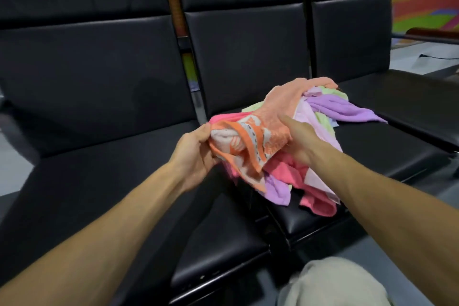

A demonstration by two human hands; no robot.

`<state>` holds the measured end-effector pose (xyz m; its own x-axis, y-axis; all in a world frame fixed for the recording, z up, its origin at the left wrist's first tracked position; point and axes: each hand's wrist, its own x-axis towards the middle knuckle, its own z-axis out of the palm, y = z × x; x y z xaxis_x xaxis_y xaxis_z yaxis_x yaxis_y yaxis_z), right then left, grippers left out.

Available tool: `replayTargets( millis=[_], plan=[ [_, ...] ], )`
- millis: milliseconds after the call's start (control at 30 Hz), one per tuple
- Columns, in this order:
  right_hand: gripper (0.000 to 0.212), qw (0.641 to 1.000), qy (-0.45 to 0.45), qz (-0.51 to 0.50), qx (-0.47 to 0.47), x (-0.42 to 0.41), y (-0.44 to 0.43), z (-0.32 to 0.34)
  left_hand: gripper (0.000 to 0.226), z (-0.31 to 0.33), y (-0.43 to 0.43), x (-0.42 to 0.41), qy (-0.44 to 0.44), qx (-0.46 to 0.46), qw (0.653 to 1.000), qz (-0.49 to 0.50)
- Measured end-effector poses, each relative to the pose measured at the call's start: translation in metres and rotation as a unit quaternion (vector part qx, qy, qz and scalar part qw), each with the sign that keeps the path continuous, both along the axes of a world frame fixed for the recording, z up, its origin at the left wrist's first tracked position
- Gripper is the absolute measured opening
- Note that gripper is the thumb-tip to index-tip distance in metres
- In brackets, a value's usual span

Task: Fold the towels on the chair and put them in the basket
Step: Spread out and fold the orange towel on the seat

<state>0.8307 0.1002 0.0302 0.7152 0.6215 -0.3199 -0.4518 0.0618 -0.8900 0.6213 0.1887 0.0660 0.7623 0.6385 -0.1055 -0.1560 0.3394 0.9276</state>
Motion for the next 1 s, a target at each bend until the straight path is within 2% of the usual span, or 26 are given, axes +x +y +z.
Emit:
replayTargets(
  millis=[67,200,300,400,500,567,633,667,733,800,867,900,933,1000],
  plan=[
    [0.022,0.998,-0.042,-0.038,0.012,-0.018,0.011,0.009,0.038,0.004,0.001,-0.019,0.011,-0.003,1.0,0.02],
    [0.03,0.983,-0.182,-0.024,-0.008,-0.059,0.042,0.026,0.048,0.018,0.009,-0.065,0.032,-0.019,0.998,0.055],
    [0.029,0.953,-0.295,0.064,-0.022,-0.105,0.063,0.039,0.05,0.024,0.019,-0.106,0.045,-0.034,0.996,0.072],
    [0.031,0.928,-0.316,0.199,0.013,-0.162,0.077,0.051,0.045,0.023,0.027,-0.149,0.072,-0.037,0.991,0.103],
    [0.028,0.886,-0.319,0.336,0.006,-0.215,0.084,0.048,0.038,0.011,0.037,-0.192,0.192,0.011,0.968,0.159],
    [0.03,0.85,-0.319,0.419,-0.026,-0.235,0.085,0.038,0.037,-0.003,0.045,-0.215,0.311,0.103,0.932,0.158],
    [0.039,0.805,-0.368,0.459,-0.073,-0.239,0.082,0.026,0.026,-0.016,0.053,-0.228,0.37,0.192,0.897,0.145],
    [0.045,0.789,-0.397,0.459,-0.096,-0.237,0.078,0.021,0.02,-0.02,0.056,-0.232,0.383,0.226,0.884,0.147],
    [0.048,0.784,-0.415,0.444,-0.123,-0.226,0.069,0.015,0.013,-0.022,0.059,-0.229,0.408,0.308,0.844,0.163],
    [0.04,0.818,-0.385,0.409,-0.123,-0.209,0.059,0.008,0.018,-0.023,0.057,-0.215,0.401,0.397,0.808,0.17],
    [0.019,0.86,-0.359,0.343,-0.119,-0.19,0.048,0.001,0.02,-0.029,0.051,-0.193,0.344,0.445,0.811,0.162],
    [0.009,0.863,-0.377,0.31,-0.131,-0.18,0.043,-0.002,0.019,-0.034,0.048,-0.18,0.324,0.464,0.811,0.15],
    [0.009,0.838,-0.437,0.282,-0.165,-0.167,0.039,-0.005,0.019,-0.038,0.045,-0.168,0.314,0.484,0.807,0.129],
    [0.018,0.766,-0.544,0.241,-0.243,-0.144,0.035,-0.01,0.025,-0.046,0.042,-0.147,0.313,0.522,0.789,0.082]
  ],
)
